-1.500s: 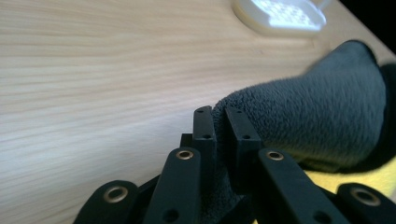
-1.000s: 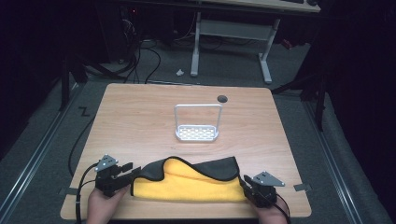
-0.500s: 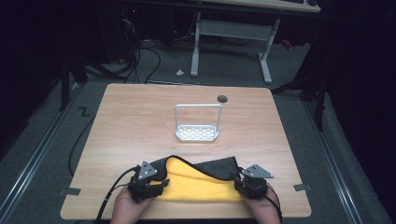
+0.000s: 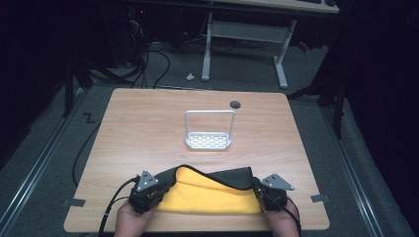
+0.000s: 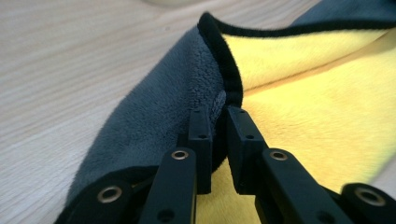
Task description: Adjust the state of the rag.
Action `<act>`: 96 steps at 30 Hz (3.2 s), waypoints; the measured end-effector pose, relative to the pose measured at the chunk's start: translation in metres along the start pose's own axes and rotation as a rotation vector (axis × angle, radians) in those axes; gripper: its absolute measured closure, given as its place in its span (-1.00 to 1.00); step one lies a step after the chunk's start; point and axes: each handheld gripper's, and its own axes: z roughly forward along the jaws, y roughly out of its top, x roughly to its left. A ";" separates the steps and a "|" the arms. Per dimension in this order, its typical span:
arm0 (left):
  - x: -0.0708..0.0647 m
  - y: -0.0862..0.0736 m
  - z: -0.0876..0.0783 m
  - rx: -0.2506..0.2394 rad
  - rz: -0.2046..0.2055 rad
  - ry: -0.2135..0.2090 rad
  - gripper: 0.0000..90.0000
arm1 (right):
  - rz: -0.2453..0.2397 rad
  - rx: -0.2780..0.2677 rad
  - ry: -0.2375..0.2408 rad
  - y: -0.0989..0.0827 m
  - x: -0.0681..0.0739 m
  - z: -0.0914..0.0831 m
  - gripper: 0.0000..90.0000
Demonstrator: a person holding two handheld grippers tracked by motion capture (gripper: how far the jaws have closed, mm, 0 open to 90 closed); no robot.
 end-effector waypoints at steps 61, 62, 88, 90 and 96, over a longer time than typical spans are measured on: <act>0.065 0.023 -0.046 -0.028 -0.211 -0.087 0.94 | -0.012 -0.055 0.101 0.029 0.004 -0.031 0.85; 0.072 0.029 -0.039 -0.017 -0.221 -0.077 0.95 | 0.013 -0.051 0.096 0.039 0.000 -0.022 0.85; 0.073 0.000 0.017 -0.012 -0.274 0.061 0.28 | 0.040 0.001 0.029 0.025 -0.018 0.032 0.47; 0.074 0.001 0.022 -0.013 -0.285 0.053 0.40 | 0.031 0.011 0.017 0.023 -0.017 0.034 0.47; 0.071 0.003 0.015 -0.027 -0.280 0.042 0.81 | 0.017 0.031 0.010 0.016 -0.015 0.036 0.48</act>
